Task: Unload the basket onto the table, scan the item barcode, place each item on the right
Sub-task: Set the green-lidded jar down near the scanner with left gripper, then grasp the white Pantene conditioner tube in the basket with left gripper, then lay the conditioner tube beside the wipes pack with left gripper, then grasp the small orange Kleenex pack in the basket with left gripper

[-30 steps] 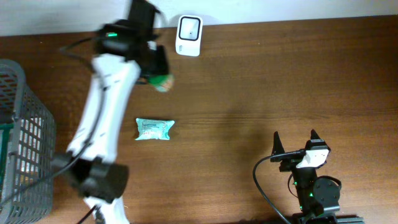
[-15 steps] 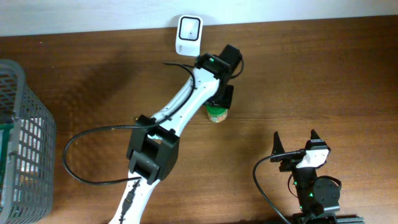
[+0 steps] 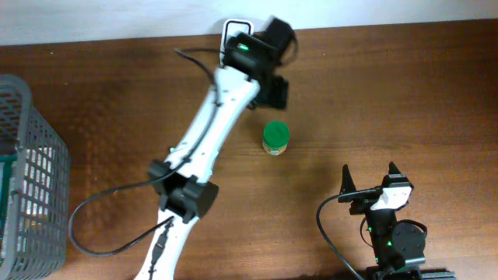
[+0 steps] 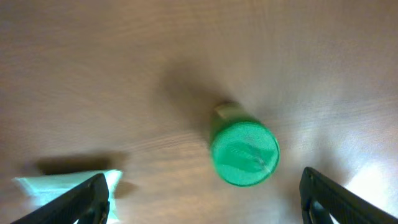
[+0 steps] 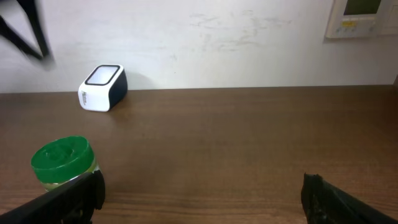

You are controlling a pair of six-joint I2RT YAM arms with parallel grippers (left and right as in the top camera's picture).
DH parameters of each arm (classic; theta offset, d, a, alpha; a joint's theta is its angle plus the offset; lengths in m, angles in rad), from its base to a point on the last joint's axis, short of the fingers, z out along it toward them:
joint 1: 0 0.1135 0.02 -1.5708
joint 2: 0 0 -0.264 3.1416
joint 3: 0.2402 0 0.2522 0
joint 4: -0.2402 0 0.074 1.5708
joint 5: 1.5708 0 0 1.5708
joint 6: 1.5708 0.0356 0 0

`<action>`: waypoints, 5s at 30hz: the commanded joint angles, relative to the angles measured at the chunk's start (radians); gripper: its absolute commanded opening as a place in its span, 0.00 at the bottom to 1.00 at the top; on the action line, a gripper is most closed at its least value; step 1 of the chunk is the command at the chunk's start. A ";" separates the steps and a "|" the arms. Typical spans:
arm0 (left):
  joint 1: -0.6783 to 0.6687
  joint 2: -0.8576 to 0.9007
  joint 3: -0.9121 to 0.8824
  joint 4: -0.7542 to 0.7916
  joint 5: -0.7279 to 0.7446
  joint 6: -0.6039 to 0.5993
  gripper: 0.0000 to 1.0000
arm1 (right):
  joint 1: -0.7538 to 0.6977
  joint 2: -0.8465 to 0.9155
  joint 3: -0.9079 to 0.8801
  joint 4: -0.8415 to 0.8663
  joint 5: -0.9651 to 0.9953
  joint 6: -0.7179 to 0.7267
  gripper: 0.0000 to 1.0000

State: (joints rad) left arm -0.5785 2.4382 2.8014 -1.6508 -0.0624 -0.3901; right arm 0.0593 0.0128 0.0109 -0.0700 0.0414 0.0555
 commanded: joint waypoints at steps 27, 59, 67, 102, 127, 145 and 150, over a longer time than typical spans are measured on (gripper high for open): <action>1.318 -0.566 -0.366 0.068 -0.045 0.066 0.86 | -0.008 -0.006 -0.005 -0.006 0.016 0.004 0.98; 1.432 -0.441 -1.414 0.873 0.305 0.800 0.23 | -0.008 -0.006 -0.005 -0.006 0.016 0.004 0.98; 1.432 -0.488 -1.312 0.808 0.303 0.669 0.00 | -0.008 -0.006 -0.005 -0.006 0.016 0.004 0.98; 0.678 -0.540 -1.511 0.862 0.368 0.378 0.00 | -0.008 -0.006 -0.005 -0.006 0.016 0.004 0.98; 0.615 -0.488 -1.022 0.515 0.270 0.387 0.87 | -0.008 -0.006 -0.005 -0.006 0.016 0.004 0.98; 1.305 -0.480 -0.470 0.133 -0.111 0.168 0.85 | -0.008 -0.006 -0.005 -0.006 0.016 0.003 0.98; 1.337 -0.480 -0.796 0.286 -0.275 0.166 0.77 | -0.008 -0.006 -0.005 -0.006 0.017 0.003 0.98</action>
State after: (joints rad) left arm 0.7486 1.9568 2.1109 -1.4059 -0.2276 -0.2070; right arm 0.0593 0.0120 0.0109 -0.0700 0.0456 0.0563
